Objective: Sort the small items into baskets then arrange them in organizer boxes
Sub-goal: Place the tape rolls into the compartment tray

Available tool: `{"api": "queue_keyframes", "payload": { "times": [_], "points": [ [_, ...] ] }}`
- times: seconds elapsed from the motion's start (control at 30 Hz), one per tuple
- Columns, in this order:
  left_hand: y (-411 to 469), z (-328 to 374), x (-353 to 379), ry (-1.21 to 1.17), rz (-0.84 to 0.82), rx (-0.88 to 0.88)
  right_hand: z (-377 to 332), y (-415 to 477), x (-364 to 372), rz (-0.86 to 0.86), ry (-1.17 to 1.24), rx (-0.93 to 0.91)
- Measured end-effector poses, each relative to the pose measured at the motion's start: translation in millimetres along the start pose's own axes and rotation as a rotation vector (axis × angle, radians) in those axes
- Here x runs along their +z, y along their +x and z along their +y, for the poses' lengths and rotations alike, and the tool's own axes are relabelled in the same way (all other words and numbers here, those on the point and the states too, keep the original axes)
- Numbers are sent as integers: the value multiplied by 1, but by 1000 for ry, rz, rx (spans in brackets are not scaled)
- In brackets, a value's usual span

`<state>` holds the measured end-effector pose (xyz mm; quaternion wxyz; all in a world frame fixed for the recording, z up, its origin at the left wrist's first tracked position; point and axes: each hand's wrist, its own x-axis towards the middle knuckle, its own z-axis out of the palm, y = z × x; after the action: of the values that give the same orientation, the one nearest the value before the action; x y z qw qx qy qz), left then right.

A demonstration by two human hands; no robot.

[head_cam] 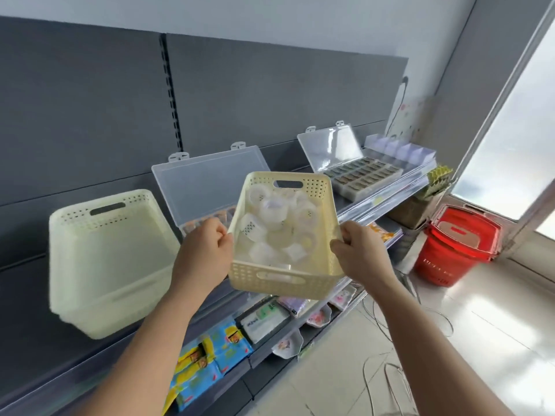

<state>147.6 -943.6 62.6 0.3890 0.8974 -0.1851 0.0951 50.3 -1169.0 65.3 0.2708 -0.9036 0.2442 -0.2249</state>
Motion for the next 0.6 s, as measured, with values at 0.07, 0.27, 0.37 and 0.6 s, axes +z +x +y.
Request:
{"api": "queue_keyframes", "payload": {
  "times": [0.07,0.27,0.37,0.6],
  "points": [
    [22,12,26,-8,-17,41,21,20,-5,37,-1,36],
    [81,53,96,-19,-70,121,76,79,-24,95,-11,87],
    [106,74,127,-39,-129,146,104,104,-33,126,-27,142],
    [155,123,205,-51,-173,180,171,163,-55,164,-13,185]
  ]
}}
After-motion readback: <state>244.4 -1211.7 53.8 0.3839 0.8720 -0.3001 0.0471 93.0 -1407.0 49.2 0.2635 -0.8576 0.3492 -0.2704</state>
